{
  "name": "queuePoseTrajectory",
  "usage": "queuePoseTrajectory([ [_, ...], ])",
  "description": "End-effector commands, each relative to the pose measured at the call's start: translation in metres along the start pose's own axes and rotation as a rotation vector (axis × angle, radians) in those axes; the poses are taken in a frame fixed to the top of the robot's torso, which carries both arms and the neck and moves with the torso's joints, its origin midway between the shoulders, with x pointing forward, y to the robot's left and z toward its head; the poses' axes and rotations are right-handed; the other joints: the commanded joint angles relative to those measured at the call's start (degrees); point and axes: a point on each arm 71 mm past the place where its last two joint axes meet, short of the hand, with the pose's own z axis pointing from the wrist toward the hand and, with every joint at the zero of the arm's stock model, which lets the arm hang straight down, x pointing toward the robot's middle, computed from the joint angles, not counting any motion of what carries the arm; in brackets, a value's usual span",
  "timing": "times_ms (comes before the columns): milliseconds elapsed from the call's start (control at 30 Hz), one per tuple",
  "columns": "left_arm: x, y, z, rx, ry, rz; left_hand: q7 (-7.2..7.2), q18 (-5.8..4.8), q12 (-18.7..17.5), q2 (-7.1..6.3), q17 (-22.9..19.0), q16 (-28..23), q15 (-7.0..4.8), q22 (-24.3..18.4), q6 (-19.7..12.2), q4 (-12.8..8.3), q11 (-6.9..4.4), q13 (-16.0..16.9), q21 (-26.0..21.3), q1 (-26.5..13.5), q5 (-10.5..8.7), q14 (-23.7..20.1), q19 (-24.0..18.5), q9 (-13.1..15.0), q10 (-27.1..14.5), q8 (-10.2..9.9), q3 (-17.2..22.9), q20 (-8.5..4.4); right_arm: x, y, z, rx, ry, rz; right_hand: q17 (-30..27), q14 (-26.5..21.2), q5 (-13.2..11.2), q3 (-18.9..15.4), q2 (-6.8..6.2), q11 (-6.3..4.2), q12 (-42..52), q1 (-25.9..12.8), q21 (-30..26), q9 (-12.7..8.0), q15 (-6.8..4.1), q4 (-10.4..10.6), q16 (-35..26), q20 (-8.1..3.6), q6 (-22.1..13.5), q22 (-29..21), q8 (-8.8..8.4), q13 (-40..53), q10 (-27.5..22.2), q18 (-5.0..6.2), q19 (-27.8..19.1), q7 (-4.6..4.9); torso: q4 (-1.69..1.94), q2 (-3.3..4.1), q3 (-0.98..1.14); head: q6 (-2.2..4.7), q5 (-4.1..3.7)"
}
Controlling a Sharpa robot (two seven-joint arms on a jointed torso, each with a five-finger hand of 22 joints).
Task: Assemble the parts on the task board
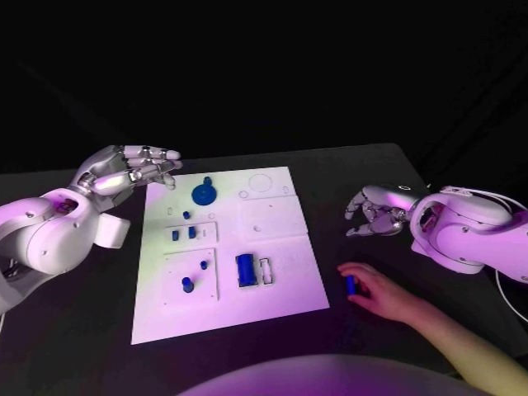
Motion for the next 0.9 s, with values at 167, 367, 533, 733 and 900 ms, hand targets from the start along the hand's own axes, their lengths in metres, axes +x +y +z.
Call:
queuePoseTrajectory([
  [167,0.003,0.000,0.000,0.007,0.019,-0.010,0.12,0.65,0.3,0.59,0.1,-0.3,0.26,0.1,0.1,-0.3,0.01,0.0,0.4,0.2,0.23,0.0,-0.4,-0.1,-0.3,0.2,0.1,-0.11,-0.015,-0.029,0.003,0.115,-0.130,0.042,3.1,3.4,0.1,-1.0,-0.49,0.35,-0.4,-2.1,-0.7,-0.6,0.13,0.2,-0.5,0.08,-1.1,10.1,-0.63,-0.5,-0.2,0.21,-0.2,0.11,0.14,0.07,-0.05,-0.12,-5.81],
  [367,0.003,0.001,0.000,0.006,0.019,-0.011,0.12,0.65,0.3,0.59,0.1,-0.3,0.26,0.1,0.1,-0.3,0.01,0.0,0.4,0.2,0.23,0.0,-0.4,-0.1,-0.3,0.2,0.1,-0.11,-0.028,-0.053,0.006,0.184,-0.181,0.120,2.2,3.2,1.7,-2.0,-0.83,0.56,-1.0,-3.0,-2.5,-1.2,0.31,0.2,-0.9,0.27,-1.7,9.6,-0.90,-1.0,-1.0,0.51,-0.8,0.33,0.04,0.06,-0.01,-0.28,-8.39],
  [533,0.003,0.002,0.000,0.005,0.021,-0.012,0.09,0.64,0.4,0.59,0.1,-0.4,0.25,0.1,0.2,-0.4,-0.01,0.1,0.5,0.1,0.22,0.0,-0.4,-0.1,-0.2,0.2,0.1,-0.12,-0.034,-0.063,0.006,0.216,-0.192,0.163,1.6,3.0,2.9,-2.9,-0.80,0.68,-1.2,-3.9,-3.3,-1.5,0.43,0.2,-1.2,0.40,-1.8,9.4,-0.84,-1.3,-1.4,0.64,-1.1,0.42,0.01,0.07,0.03,-0.67,-9.56],
  [733,0.004,0.003,0.000,0.004,0.024,-0.014,0.09,0.64,0.4,0.59,0.1,-0.4,0.25,0.1,0.2,-0.4,-0.01,0.1,0.5,0.1,0.22,0.0,-0.4,-0.1,-0.2,0.2,0.1,-0.12,-0.032,-0.053,0.008,0.191,-0.157,0.172,1.6,3.1,3.3,-3.2,-0.61,0.60,-0.9,-3.9,-3.3,-1.5,0.39,0.1,-1.2,0.40,-1.4,9.4,-0.47,-1.0,-1.2,0.65,-1.1,0.30,0.10,0.06,0.05,-0.30,-9.25],
  [900,0.004,0.004,-0.001,0.002,0.024,-0.016,0.09,0.64,0.4,0.59,0.1,-0.4,0.25,0.1,0.2,-0.4,-0.01,0.1,0.5,0.1,0.22,0.0,-0.4,-0.1,-0.2,0.2,0.1,-0.12,-0.027,-0.038,0.008,0.161,-0.119,0.164,1.9,3.1,4.1,-3.6,-0.03,0.21,-0.4,-3.5,-3.2,-1.5,0.10,0.1,-1.2,0.24,0.2,9.5,0.60,-0.7,-1.0,0.64,-0.9,-0.16,0.23,0.04,-0.04,-0.14,-8.17],
])
